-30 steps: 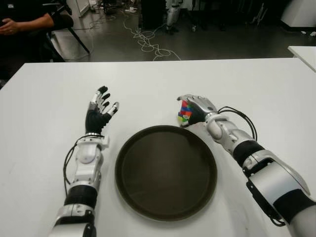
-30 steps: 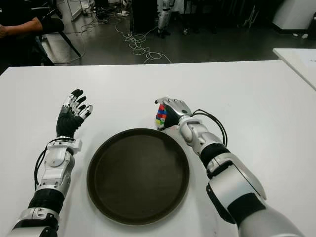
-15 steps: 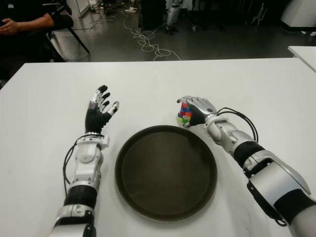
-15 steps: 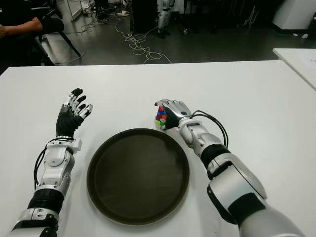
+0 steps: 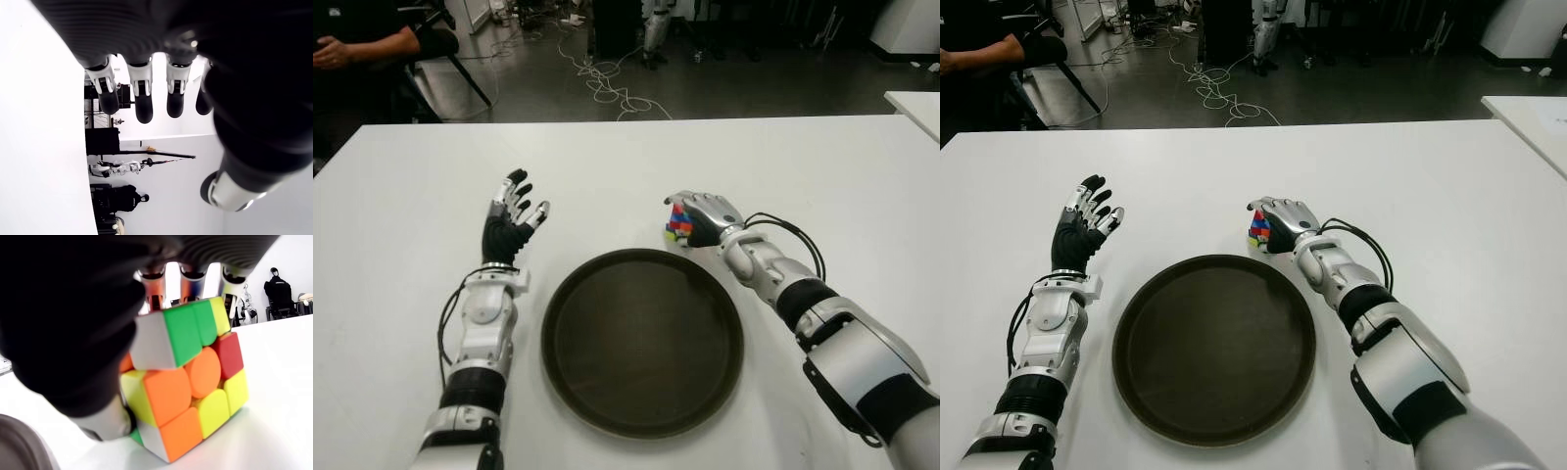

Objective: Pick up the Rubik's Cube and put it in the plate

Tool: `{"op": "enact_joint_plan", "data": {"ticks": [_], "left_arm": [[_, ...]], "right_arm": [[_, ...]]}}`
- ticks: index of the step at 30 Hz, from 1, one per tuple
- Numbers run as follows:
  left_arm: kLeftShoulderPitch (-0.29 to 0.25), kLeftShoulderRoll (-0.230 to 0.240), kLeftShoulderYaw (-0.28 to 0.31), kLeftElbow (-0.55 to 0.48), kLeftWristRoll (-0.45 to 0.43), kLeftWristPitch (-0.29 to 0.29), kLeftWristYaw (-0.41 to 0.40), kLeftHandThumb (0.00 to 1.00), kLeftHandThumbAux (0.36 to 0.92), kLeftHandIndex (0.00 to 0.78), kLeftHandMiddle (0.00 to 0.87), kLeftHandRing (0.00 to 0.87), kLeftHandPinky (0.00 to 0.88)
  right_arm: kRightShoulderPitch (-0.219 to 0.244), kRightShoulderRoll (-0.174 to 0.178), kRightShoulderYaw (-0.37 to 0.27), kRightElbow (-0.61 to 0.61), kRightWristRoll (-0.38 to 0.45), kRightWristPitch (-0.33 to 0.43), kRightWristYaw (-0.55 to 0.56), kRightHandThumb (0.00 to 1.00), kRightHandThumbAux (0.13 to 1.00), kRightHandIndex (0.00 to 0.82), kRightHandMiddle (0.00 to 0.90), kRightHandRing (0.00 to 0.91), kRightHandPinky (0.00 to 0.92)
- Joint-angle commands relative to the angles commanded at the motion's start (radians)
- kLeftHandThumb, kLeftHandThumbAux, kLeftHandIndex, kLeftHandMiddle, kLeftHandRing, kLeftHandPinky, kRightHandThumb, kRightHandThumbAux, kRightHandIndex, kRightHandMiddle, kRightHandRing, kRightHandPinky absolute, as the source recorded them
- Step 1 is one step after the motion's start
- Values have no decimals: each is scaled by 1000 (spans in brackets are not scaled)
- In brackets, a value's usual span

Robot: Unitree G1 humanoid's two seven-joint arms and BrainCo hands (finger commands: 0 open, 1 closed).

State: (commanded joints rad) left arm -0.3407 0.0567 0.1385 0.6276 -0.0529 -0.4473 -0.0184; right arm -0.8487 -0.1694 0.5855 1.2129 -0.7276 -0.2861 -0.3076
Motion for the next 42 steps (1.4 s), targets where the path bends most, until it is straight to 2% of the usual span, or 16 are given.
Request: {"op": "enact_joint_plan", "data": {"ticks": [4, 5, 7, 11, 12, 16, 24, 29, 33, 42], "left_arm": [[-1, 1, 0, 3, 2, -6, 1, 74, 753, 70, 114, 85, 59], [-1, 1, 0, 3, 2, -7, 0, 74, 752, 70, 114, 84, 56], [-1, 0, 0, 3, 3, -7, 2, 75, 752, 70, 115, 85, 55], [-1, 0, 0, 1, 6, -7, 5, 79, 755, 68, 114, 84, 55], [-1, -1, 0, 1, 6, -7, 6, 79, 756, 65, 112, 83, 56], [-1, -3, 2, -1, 3, -3, 6, 83, 756, 62, 109, 84, 60], [-1, -6, 5, -8, -9, 12, 3, 106, 736, 68, 105, 79, 52], [0, -3, 2, -8, -6, 11, 1, 108, 733, 58, 103, 77, 52], [-1, -1, 1, -3, -2, 5, 3, 107, 727, 61, 108, 81, 49], [-2, -2, 3, 3, -4, -5, 0, 109, 727, 63, 114, 82, 40]], "right_arm": [[1, -1, -6, -6, 6, -2, -5, 640, 834, 230, 261, 288, 370], [2, -1, -7, -7, 8, -2, -5, 664, 798, 292, 271, 297, 373], [2, -1, -10, -8, 12, -4, -2, 685, 767, 346, 285, 312, 385], [4, -1, -16, -13, 18, -11, 4, 706, 740, 396, 339, 372, 469], [4, -1, -17, -14, 19, -11, 6, 751, 724, 388, 391, 399, 501], [3, -2, -19, -16, 21, -11, 19, 811, 704, 375, 468, 456, 551], [2, -5, -14, -25, 13, 5, 24, 836, 694, 373, 551, 576, 618], [2, -7, -10, -32, 8, 11, 17, 837, 694, 375, 565, 601, 649], [3, -8, -10, -37, 10, 13, 18, 843, 686, 416, 498, 629, 670], [2, -8, -12, -38, 12, 19, 25, 844, 684, 427, 481, 648, 681]]}}
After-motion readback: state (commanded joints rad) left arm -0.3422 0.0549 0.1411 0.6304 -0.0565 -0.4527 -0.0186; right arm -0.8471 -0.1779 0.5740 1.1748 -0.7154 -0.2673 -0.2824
